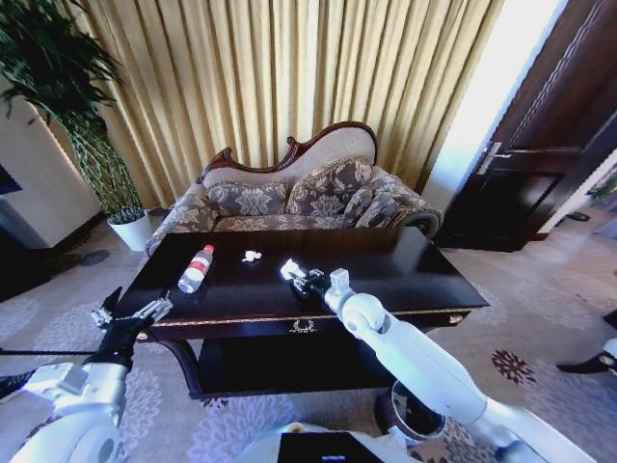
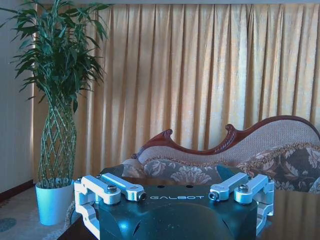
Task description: Move to the front of the table and place the trash on the table into the trash bin.
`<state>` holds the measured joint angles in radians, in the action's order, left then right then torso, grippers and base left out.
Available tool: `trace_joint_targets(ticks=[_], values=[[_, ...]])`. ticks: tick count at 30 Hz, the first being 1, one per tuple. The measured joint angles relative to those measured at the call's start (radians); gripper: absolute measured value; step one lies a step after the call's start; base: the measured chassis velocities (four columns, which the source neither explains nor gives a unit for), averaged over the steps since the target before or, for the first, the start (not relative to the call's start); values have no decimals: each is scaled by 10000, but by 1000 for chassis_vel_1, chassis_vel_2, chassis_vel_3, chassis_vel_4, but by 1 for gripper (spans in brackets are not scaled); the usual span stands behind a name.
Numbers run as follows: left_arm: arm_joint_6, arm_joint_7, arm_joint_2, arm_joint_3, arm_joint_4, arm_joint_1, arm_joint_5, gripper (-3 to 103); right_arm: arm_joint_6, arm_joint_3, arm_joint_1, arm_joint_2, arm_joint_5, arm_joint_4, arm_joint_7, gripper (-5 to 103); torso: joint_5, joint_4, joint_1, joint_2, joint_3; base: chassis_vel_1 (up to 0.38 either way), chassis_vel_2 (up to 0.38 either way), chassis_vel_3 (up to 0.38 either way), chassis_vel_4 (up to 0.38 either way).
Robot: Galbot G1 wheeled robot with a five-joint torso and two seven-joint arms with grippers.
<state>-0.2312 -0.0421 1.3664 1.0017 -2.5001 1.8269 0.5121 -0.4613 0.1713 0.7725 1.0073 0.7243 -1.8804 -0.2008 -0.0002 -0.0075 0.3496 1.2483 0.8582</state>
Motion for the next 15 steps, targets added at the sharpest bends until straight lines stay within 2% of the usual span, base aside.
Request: trace_joint_targets(ticks=[3, 5, 7, 15], values=[[1, 1, -15, -4, 0, -29, 0, 100, 28, -40, 28, -3, -18, 5, 11, 10, 0, 0, 0, 0, 0, 0, 0, 0, 0], [1, 1, -19, -4, 0, -37, 0, 100, 33, -52, 32, -3, -21, 8, 12, 10, 0, 0, 0, 0, 0, 0, 0, 0, 0], [1, 1, -22, -5, 0, -45, 0, 100, 54, -110, 51, -2, -28, 23, 15, 2, 0, 0, 0, 0, 0, 0, 0, 0, 0], [-19, 1, 8, -37, 0, -55, -1, 100, 174, -240, 102, -8, -29, 30, 25, 0, 0, 0, 0, 0, 0, 0, 0, 0, 0]])
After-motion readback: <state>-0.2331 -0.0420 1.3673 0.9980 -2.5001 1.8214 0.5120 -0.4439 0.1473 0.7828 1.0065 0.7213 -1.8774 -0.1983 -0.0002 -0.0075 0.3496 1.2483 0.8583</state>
